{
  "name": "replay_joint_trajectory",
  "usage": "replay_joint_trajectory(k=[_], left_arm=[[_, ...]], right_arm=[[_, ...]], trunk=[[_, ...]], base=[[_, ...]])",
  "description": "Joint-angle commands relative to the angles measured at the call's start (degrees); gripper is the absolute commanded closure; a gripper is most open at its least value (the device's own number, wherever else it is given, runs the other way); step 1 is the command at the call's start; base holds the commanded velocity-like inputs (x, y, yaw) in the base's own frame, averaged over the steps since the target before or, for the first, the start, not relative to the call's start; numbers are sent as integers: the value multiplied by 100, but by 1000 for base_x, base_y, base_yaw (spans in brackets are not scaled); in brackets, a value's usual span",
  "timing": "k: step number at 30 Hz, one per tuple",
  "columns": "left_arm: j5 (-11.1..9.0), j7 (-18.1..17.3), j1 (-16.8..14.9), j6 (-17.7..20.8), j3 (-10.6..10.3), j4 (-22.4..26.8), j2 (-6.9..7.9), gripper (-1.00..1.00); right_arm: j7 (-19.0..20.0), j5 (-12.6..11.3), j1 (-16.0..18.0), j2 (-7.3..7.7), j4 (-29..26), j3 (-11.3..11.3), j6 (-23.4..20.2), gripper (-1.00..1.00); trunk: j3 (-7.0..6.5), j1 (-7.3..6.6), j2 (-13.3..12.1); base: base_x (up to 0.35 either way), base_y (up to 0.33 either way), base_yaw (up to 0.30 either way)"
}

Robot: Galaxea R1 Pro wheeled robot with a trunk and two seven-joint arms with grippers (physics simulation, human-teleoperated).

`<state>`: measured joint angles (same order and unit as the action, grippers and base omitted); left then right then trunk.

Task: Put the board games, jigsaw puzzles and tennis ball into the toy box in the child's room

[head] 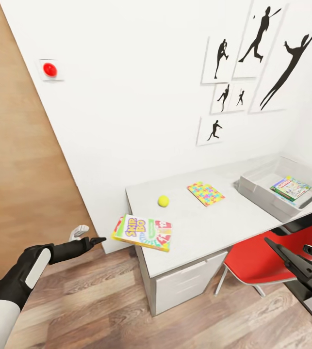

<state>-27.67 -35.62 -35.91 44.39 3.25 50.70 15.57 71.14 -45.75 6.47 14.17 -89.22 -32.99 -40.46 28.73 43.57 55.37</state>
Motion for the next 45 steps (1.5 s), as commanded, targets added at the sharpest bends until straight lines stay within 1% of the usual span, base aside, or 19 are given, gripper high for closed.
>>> replay_joint_trajectory(k=[1,13,19,21,24,25,27,28,34,39,45], left_arm=[[-9,-15,-4,33,9,1,-1,-100],[-24,-32,-4,34,9,1,-1,-100],[-48,-48,-4,39,7,1,4,-100],[-55,-103,-4,53,12,1,6,-100],[-59,-272,-4,85,9,-18,7,-100],[-59,-435,-4,105,5,-64,7,-100],[-53,-626,-4,117,8,-143,7,-100],[-42,-822,-7,126,12,-251,11,-100],[2,-1294,-18,133,22,-579,33,-100],[19,-1414,-20,132,28,-657,47,-100],[18,-1446,-21,131,45,-677,56,-100]], right_arm=[[5,-21,3,0,1,-1,-43,-100],[5,-21,3,-8,-1,11,-41,-100],[6,-19,3,-17,-5,12,-41,-100],[5,-17,3,-18,-6,12,-41,-100],[7,-17,3,-22,-7,12,-41,-100],[9,-15,3,-29,-7,10,-41,-100],[9,-16,3,-38,-7,8,-41,-100],[11,-15,3,-44,-8,6,-41,-100],[12,-15,3,-52,-8,4,-41,-100],[12,-13,3,-54,-9,6,-41,-100],[13,-13,3,-54,-14,10,-41,-100]], trunk=[[6,0,4],[6,0,4],[6,0,4],[6,0,4],[6,0,4],[6,0,4],[6,0,4],[6,0,4],[6,0,4],[6,0,4],[6,0,4]], base=[[0,-114,0],[0,-40,0],[0,-196,0],[0,-119,0],[0,-69,0],[0,-35,0],[0,-25,0],[0,-14,0],[0,-7,0],[0,-1,0],[0,0,0]])
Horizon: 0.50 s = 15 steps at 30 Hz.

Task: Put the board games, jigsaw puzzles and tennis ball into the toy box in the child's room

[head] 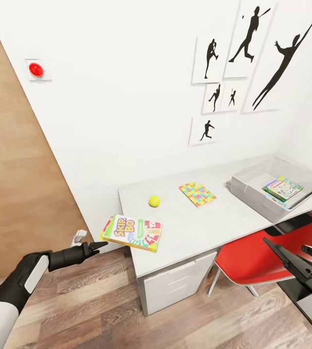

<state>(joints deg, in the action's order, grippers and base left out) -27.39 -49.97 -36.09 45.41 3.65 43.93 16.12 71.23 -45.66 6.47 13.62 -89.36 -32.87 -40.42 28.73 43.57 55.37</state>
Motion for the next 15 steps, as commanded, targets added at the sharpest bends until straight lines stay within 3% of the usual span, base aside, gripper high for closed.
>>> replay_joint_trajectory(k=[1,15], left_arm=[[-10,-13,-3,30,9,-2,1,-100],[-50,-28,-6,38,30,-13,13,-100]], right_arm=[[4,-22,3,1,-1,-1,-45,-100],[5,-21,3,1,-3,-2,-45,-100]], trunk=[[6,0,4],[24,22,44]], base=[[0,0,0],[0,0,0]])
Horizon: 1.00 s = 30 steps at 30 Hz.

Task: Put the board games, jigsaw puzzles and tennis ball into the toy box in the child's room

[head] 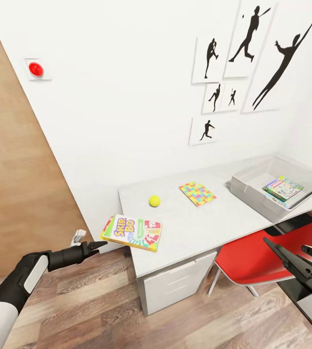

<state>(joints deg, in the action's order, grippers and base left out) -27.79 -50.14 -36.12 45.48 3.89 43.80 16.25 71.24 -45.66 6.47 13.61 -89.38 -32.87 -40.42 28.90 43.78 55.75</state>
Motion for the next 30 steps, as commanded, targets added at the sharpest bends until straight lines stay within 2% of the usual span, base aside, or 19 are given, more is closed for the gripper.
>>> replay_joint_trajectory(k=[1,5,16,30], left_arm=[[-12,-11,-4,31,6,-1,0,-100],[-20,-12,-7,31,12,-2,0,-100],[-25,-19,-9,32,15,-3,22,-100],[-30,-22,-9,31,84,-3,27,-100]], right_arm=[[4,-22,3,1,0,-1,-45,-100],[4,-22,3,1,0,-1,-45,-100],[4,-22,3,1,0,0,-45,-100],[12,-23,3,1,0,-8,-45,-100]], trunk=[[24,23,46],[96,111,206],[96,111,206],[347,418,767]], base=[[0,0,0],[0,0,0],[0,0,0],[0,0,0]])
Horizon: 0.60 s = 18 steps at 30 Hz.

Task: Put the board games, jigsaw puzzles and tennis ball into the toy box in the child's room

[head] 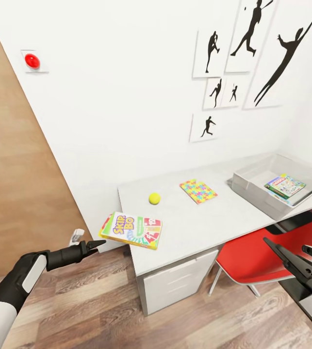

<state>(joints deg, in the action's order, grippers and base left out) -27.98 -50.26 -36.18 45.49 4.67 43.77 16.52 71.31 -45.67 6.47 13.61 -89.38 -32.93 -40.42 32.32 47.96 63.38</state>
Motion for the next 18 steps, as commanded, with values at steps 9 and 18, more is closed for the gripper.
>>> replay_joint_trajectory(k=[9,18], left_arm=[[-19,-10,-3,36,15,0,0,-100],[-23,-10,-3,32,14,0,-3,-100]], right_arm=[[5,-21,3,1,0,-2,-48,-100],[6,-22,3,1,0,0,-46,-100]], trunk=[[131,155,286],[131,155,286]], base=[[0,0,0],[0,0,0]])
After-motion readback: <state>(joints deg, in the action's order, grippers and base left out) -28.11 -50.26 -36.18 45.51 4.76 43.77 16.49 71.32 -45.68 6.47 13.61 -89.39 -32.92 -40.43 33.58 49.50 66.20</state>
